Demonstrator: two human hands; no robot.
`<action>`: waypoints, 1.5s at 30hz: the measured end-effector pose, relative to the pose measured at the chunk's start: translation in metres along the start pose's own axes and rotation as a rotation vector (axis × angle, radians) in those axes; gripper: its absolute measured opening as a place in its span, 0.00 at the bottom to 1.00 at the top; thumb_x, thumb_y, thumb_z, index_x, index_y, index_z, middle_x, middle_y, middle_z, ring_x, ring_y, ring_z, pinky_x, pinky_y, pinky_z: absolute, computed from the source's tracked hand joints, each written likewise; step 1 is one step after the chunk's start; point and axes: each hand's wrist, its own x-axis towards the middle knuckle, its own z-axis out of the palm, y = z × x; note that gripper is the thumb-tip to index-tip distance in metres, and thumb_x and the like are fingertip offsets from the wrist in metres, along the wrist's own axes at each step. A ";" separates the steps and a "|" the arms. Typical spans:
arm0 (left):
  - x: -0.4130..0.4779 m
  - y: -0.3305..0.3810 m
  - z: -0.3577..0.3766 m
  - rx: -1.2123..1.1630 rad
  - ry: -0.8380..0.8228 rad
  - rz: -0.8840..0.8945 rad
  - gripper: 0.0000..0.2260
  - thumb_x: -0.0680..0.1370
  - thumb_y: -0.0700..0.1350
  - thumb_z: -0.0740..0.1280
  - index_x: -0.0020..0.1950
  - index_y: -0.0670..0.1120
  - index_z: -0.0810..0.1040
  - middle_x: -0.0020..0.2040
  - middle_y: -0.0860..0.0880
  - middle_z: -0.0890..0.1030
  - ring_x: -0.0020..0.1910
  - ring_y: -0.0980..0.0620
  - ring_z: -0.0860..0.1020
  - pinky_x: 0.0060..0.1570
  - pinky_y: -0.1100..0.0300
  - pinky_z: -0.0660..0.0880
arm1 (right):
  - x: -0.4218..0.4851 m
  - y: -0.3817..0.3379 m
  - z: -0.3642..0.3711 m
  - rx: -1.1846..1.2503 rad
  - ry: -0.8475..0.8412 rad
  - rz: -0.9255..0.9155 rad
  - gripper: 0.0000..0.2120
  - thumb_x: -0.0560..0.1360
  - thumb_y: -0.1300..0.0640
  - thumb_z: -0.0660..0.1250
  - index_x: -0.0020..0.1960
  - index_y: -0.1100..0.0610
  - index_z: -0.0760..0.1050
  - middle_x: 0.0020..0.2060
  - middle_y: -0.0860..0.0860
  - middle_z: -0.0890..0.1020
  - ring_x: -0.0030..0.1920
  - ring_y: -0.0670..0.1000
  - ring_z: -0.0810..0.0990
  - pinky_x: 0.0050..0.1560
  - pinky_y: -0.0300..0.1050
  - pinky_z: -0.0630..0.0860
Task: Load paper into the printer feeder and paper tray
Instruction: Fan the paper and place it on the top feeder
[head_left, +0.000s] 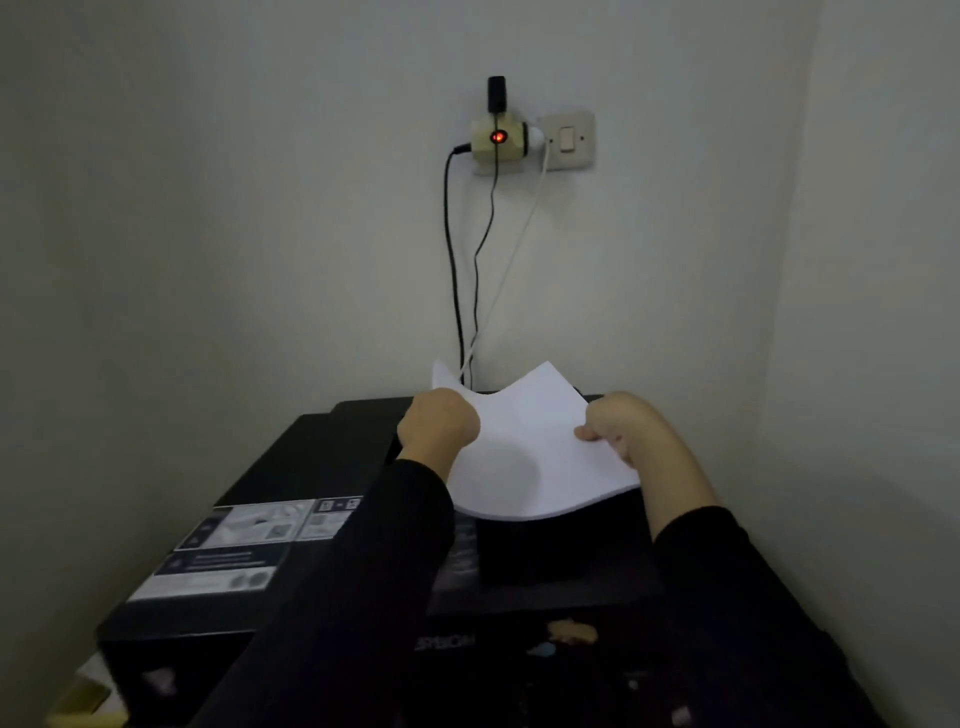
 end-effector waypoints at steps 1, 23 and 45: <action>0.004 -0.014 -0.006 -0.003 0.023 0.017 0.11 0.79 0.39 0.56 0.52 0.37 0.76 0.62 0.40 0.76 0.57 0.42 0.76 0.50 0.55 0.70 | -0.002 -0.007 0.014 0.046 0.009 -0.033 0.19 0.75 0.68 0.63 0.65 0.70 0.69 0.55 0.63 0.78 0.44 0.52 0.72 0.30 0.37 0.69; 0.056 -0.187 -0.053 -0.743 0.407 0.270 0.17 0.80 0.40 0.62 0.65 0.36 0.64 0.64 0.38 0.73 0.55 0.50 0.72 0.49 0.64 0.64 | -0.025 -0.084 0.185 0.354 0.170 -0.410 0.18 0.76 0.62 0.64 0.65 0.62 0.67 0.58 0.56 0.76 0.52 0.52 0.75 0.51 0.42 0.72; 0.070 -0.173 -0.071 -0.841 0.549 0.383 0.06 0.79 0.38 0.63 0.47 0.42 0.66 0.45 0.47 0.74 0.44 0.51 0.73 0.42 0.64 0.67 | -0.018 -0.086 0.183 0.515 0.214 -0.483 0.15 0.76 0.62 0.66 0.62 0.62 0.75 0.53 0.56 0.81 0.53 0.56 0.80 0.58 0.52 0.77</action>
